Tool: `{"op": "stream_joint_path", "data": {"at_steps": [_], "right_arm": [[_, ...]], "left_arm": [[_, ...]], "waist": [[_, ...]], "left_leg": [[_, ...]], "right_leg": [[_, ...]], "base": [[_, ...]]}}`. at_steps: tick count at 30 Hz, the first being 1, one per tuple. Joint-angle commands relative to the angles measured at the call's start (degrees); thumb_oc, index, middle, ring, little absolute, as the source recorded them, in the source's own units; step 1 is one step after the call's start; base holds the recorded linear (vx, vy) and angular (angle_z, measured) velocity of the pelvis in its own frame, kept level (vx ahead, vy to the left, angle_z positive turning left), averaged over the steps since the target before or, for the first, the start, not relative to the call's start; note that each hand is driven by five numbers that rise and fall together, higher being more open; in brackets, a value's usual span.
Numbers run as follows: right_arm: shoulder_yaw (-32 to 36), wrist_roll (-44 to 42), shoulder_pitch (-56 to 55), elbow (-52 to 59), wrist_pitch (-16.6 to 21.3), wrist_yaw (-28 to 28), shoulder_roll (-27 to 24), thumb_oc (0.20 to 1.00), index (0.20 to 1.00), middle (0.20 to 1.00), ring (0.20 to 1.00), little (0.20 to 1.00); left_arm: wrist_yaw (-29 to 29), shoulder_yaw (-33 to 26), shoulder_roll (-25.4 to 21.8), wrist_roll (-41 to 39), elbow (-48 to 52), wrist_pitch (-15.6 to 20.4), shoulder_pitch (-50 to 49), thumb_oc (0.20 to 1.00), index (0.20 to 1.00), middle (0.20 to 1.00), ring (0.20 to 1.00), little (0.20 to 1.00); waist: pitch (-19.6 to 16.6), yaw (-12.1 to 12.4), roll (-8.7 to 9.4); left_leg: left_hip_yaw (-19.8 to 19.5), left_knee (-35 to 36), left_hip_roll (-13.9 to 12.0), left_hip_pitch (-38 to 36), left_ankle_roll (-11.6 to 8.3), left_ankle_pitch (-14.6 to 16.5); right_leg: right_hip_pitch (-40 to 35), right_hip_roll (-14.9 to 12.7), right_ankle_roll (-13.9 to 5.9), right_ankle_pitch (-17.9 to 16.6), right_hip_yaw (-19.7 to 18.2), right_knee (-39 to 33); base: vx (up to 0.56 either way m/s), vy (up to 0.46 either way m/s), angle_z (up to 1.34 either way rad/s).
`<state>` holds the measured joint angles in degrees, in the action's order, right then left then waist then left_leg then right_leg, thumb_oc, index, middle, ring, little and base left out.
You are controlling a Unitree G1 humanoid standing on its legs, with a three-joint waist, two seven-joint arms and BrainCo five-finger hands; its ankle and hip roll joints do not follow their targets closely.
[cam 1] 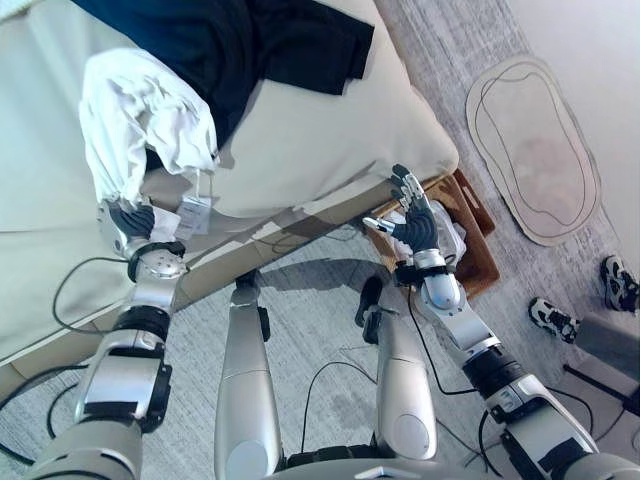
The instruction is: Pick up clothes into the bucket
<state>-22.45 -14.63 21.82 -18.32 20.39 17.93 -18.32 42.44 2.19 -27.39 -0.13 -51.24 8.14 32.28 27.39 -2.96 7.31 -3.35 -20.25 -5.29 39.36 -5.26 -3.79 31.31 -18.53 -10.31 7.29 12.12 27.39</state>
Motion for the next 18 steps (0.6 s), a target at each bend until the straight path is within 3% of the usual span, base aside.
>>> {"op": "stream_joint_path", "data": {"at_steps": [1, 9, 14, 16, 18], "right_arm": [[4.8, 1.4, -2.2, 1.8, 0.4, -0.6, -0.3, 1.0, 1.0, 1.0, 1.0, 1.0], [8.1, 2.2, -6.8, 0.1, -0.6, -3.2, -1.4, 1.0, 1.0, 1.0, 1.0, 1.0], [8.9, 4.3, -8.7, -1.4, -0.6, -4.4, -1.9, 1.0, 1.0, 1.0, 1.0, 1.0], [9.2, 7.9, -9.2, -1.9, -0.8, -4.7, -3.1, 1.0, 1.0, 1.0, 1.0, 1.0], [9.3, 8.9, -9.3, -2.1, -0.8, -4.6, -3.3, 1.0, 1.0, 1.0, 1.0, 1.0]], "left_arm": [[-3.9, 4.5, 6.3, 0.6, 7.0, 3.8, -8.3, 0.2, 0.2, 0.2, 0.2, 0.2], [-13.9, 10.0, 5.2, 2.5, 28.2, 9.1, -18.8, 0.2, 0.2, 0.2, 0.2, 0.2], [-21.9, 12.9, 2.6, -1.2, 38.0, 13.7, -22.7, 0.2, 0.2, 0.2, 0.2, 0.2], [-27.7, 14.1, 0.6, -5.1, 45.4, 16.6, -24.0, 0.2, 0.2, 0.2, 0.2, 0.2], [-29.2, 14.6, 0.0, -6.6, 47.4, 17.3, -24.1, 0.2, 0.2, 0.2, 0.2, 0.2]], "waist": [[-2.6, 1.9, -1.3], [-5.8, 3.6, -2.72], [-8.4, 4.0, -3.49], [-10.4, 4.1, -3.81], [-11.0, 4.1, -3.89]], "left_leg": [[1.8, -1.5, 1.7, -3.4, 2.59, 4.5], [1.1, 6.3, 1.2, -13.9, 1.84, 2.5], [1.1, 10.4, 0.7, -18.6, 1.38, 1.2], [1.2, 13.1, 0.1, -21.3, 0.86, 0.4], [1.4, 13.9, -0.1, -22.1, 0.73, 0.2]], "right_leg": [[-1.3, 0.3, -0.07, -12.7, 1.3, -10.6], [-12.1, 1.1, -0.38, -12.8, 3.6, -16.5], [-16.2, 2.0, -0.48, -13.0, 4.3, -19.6], [-18.7, 2.6, -0.73, -13.2, 4.9, -21.6], [-19.3, 2.7, -0.81, -13.2, 5.1, -22.1]], "base": [[0.08, -0.039, 0.05], [0.08, -0.06, 0.13], [0.07, -0.034, 0.01], [0.08, -0.051, -0.04], [0.09, -0.043, -0.01]]}}
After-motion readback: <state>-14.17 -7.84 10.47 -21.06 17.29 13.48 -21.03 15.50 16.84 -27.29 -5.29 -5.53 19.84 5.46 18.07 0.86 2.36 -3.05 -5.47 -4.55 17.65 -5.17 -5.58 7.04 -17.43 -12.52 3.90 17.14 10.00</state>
